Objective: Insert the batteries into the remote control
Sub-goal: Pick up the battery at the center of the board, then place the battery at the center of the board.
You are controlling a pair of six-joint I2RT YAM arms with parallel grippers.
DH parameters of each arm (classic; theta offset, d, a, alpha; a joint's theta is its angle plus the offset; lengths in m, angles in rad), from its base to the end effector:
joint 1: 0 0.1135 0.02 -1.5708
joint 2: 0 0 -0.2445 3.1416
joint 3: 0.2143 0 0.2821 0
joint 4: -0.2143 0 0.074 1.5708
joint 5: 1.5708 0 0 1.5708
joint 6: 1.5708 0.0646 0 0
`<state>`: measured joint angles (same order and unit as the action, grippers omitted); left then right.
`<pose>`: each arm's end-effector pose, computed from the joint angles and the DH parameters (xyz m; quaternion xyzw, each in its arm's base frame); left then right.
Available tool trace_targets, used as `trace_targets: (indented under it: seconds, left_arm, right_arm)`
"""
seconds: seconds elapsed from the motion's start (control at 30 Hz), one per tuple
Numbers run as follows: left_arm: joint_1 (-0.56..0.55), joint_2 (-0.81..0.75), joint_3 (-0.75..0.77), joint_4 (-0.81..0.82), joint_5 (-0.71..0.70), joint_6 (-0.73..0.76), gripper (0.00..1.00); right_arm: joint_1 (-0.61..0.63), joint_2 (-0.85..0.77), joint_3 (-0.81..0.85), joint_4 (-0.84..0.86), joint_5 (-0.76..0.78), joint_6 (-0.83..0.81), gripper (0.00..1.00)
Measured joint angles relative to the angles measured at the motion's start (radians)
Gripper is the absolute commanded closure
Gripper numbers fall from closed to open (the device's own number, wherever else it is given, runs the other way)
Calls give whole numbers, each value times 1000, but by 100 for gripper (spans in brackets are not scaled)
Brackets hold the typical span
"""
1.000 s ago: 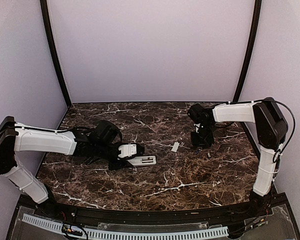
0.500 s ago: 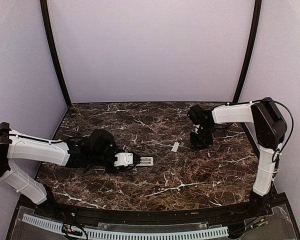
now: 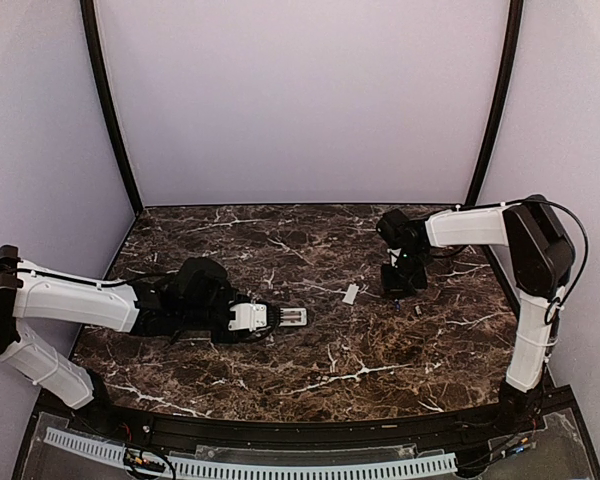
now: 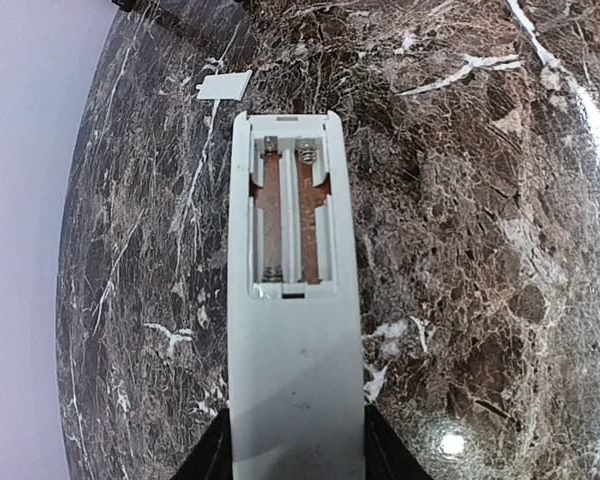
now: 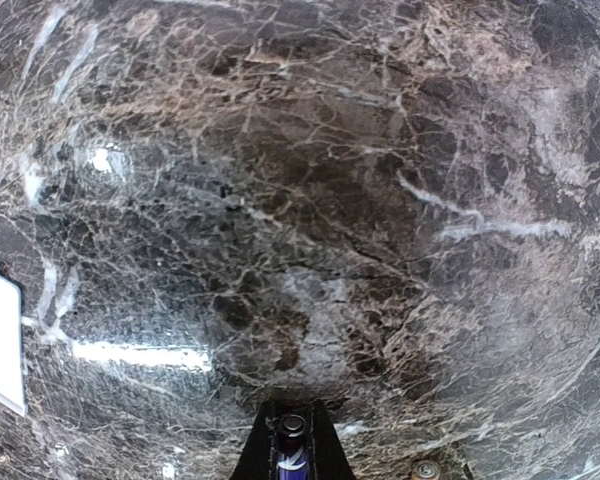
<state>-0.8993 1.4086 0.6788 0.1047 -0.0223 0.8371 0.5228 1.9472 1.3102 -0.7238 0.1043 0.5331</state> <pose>0.2116 -0.2640 0.1346 0.6761 0.5791 -0.0042 0.4555 0.3464 0.1919 0.0899 0.0106 0.9931 0.0079 0.1165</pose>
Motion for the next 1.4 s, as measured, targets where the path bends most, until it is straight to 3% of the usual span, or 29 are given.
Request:
trace_targets:
  seconds: [0.5,1.13,1.4]
  left_arm:
    - [-2,0,-1,0,2,-3,100]
    - [-2,0,-1,-1,26,-11,100]
    - [-2,0,-1,-1,3,3,100]
  right_arm:
    - [0,-15,2,-30,-72,-108,100]
    - [3,-127,-24,87,-372,-327,100]
    - [89,-132,-55,118,-395,-342,100]
